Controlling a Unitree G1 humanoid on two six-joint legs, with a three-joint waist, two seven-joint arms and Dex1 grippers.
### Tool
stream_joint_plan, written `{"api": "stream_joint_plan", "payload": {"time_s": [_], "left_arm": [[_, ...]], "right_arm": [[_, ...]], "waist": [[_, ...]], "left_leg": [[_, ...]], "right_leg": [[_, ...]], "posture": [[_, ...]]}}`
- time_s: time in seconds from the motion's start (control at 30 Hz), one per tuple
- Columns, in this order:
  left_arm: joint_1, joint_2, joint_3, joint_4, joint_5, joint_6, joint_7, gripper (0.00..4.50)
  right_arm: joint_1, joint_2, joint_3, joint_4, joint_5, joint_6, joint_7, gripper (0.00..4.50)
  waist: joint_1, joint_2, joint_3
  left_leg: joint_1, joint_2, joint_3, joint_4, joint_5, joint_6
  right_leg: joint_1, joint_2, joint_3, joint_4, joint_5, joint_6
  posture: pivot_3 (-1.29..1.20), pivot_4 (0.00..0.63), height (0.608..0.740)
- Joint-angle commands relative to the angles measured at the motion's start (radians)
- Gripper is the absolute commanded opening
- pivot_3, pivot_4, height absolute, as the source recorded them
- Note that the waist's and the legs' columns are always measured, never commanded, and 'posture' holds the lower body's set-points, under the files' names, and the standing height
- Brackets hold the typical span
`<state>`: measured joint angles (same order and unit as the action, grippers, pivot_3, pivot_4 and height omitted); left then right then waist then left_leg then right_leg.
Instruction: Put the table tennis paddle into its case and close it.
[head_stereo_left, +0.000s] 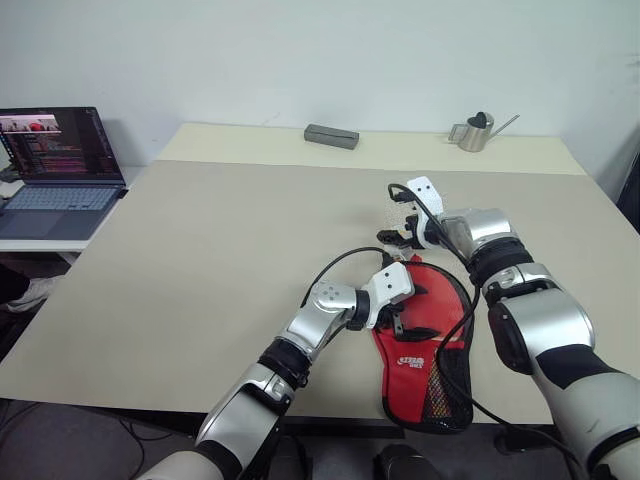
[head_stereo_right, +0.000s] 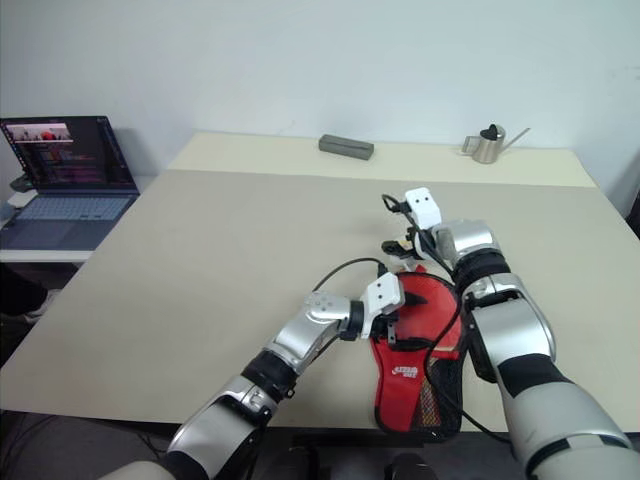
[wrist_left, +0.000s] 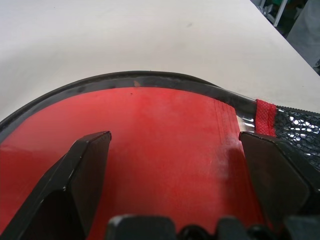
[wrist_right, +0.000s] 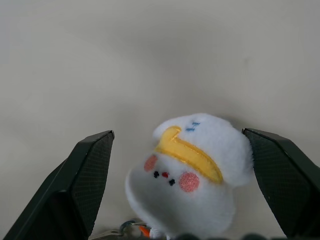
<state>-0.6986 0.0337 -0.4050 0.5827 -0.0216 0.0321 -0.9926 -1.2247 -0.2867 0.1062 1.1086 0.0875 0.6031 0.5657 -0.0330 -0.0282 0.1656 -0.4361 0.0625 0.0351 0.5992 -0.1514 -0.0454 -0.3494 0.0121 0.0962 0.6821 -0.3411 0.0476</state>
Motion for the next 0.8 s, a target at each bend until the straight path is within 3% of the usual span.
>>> {"api": "stream_joint_plan", "payload": {"time_s": [0.03,0.33,0.5,0.8], "left_arm": [[0.038,0.002,-0.031,0.034,0.036,0.026,0.001,4.5],[0.046,0.001,-0.034,0.029,0.041,0.032,0.003,4.5],[0.052,0.004,-0.035,0.028,0.049,0.046,0.001,4.5],[0.072,0.012,-0.038,0.02,0.053,0.078,-0.005,4.5]], "right_arm": [[-0.035,0.002,-0.013,0.002,-0.027,-0.041,-0.005,4.08],[-0.025,0.011,-0.002,-0.001,-0.078,-0.061,0.021,1.28],[-0.014,0.012,0.0,-0.01,-0.098,-0.076,0.026,0.06],[0.024,-0.055,-0.023,-0.016,-0.124,-0.122,-0.019,0.01]], "waist": [[0.0,0.0,0.0],[0.0,0.0,0.0],[0.0,0.001,-0.001],[0.0,0.001,-0.001]], "left_leg": [[0.0,0.0,0.0,0.0,0.0,0.0],[0.0,0.0,0.0,0.0,0.0,0.0],[0.0,0.0,0.0,-0.001,0.0,0.0],[0.0,0.0,0.0,-0.002,0.0,0.0]], "right_leg": [[0.0,0.0,0.0,0.0,0.0,0.0],[0.0,0.0,0.0,0.0,0.0,0.0],[0.0,0.0,0.0,0.0,0.0,0.0],[0.0,0.0,0.0,0.0,0.0,0.0]], "posture": [[0.0,0.15,0.74],[0.0,0.15,0.74],[0.0,0.15,0.74],[0.0,0.15,0.74]]}}
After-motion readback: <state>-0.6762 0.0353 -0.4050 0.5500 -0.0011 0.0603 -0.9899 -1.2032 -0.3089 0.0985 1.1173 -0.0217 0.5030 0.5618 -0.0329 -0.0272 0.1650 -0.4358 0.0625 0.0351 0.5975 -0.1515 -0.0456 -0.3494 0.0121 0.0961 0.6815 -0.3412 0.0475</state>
